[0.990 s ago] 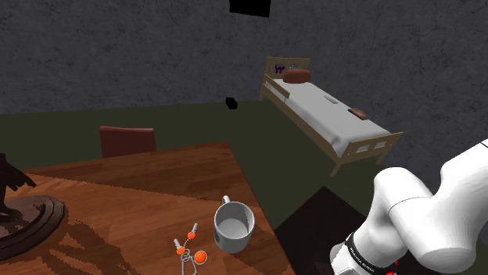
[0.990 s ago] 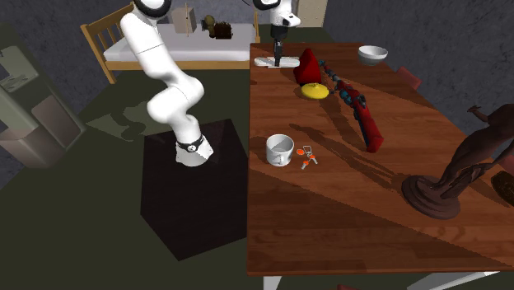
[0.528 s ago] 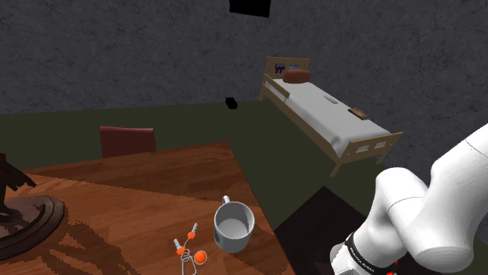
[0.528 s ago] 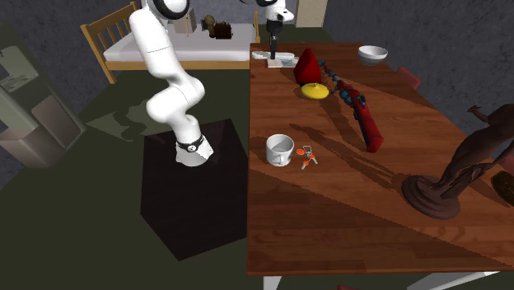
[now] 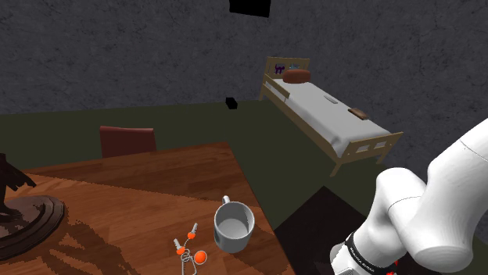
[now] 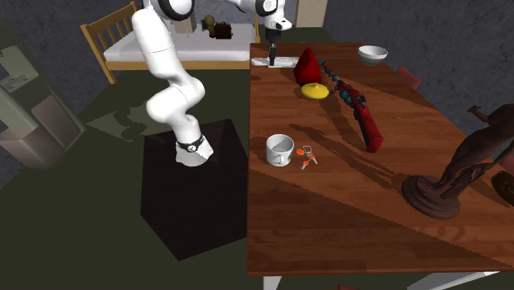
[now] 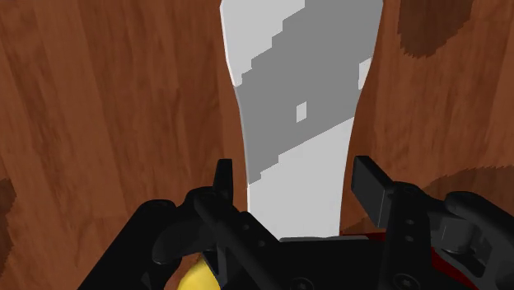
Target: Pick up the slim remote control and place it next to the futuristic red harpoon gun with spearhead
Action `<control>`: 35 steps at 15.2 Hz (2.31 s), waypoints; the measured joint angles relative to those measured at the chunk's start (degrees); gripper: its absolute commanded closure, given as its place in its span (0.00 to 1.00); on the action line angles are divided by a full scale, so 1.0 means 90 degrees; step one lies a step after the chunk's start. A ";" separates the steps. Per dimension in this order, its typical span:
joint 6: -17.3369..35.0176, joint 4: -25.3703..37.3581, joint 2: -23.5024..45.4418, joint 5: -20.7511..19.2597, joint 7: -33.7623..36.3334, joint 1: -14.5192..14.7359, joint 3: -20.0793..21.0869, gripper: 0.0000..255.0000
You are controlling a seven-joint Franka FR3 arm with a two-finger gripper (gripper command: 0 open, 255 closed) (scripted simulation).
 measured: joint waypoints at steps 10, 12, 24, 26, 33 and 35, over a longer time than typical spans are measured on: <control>0.0861 -0.0629 0.0761 -0.0760 0.0565 -0.0117 0.0409 1.00; 0.1006 -0.0730 0.0969 -0.0986 0.0729 -0.0075 0.0422 1.00; 0.1841 -0.1242 0.2178 -0.2390 0.1741 0.0785 -0.0249 1.00; 0.1959 -0.1284 0.2367 -0.2616 0.1903 0.0978 -0.0429 1.00; 0.2088 -0.1355 0.2499 -0.2788 0.2012 0.1103 -0.0570 1.00; 0.2089 -0.1355 0.2501 -0.2791 0.2014 0.1106 -0.0572 0.00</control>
